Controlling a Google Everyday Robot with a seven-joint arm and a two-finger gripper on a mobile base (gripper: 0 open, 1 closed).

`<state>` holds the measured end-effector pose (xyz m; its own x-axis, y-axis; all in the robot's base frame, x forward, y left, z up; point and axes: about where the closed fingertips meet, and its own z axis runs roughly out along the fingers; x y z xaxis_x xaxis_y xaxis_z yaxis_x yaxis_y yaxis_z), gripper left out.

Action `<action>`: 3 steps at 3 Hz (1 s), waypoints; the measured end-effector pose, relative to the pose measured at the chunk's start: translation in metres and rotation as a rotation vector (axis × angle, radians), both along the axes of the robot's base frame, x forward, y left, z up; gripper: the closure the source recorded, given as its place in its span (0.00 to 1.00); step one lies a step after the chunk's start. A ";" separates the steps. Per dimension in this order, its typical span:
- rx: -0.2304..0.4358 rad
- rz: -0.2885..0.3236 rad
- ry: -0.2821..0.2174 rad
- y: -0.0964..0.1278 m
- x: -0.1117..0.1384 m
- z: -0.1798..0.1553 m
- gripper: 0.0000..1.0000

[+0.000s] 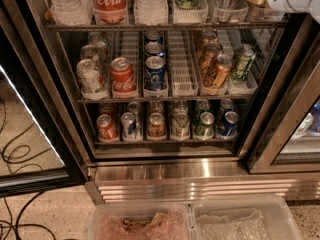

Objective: Pick blue plastic bottle from top shelf of fridge

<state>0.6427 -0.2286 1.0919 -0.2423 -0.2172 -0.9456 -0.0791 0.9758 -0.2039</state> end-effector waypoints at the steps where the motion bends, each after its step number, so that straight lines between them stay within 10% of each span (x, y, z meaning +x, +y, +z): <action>1: -0.001 0.001 0.000 0.000 0.001 0.000 0.31; 3: -0.006 0.001 0.005 0.000 0.005 0.000 0.22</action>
Offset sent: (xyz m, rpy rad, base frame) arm 0.0445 -0.0003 0.0013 -0.0400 0.0450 -0.0012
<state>0.6473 -0.2281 1.0921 -0.2469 -0.2229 -0.9431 -0.0810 0.9745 -0.2092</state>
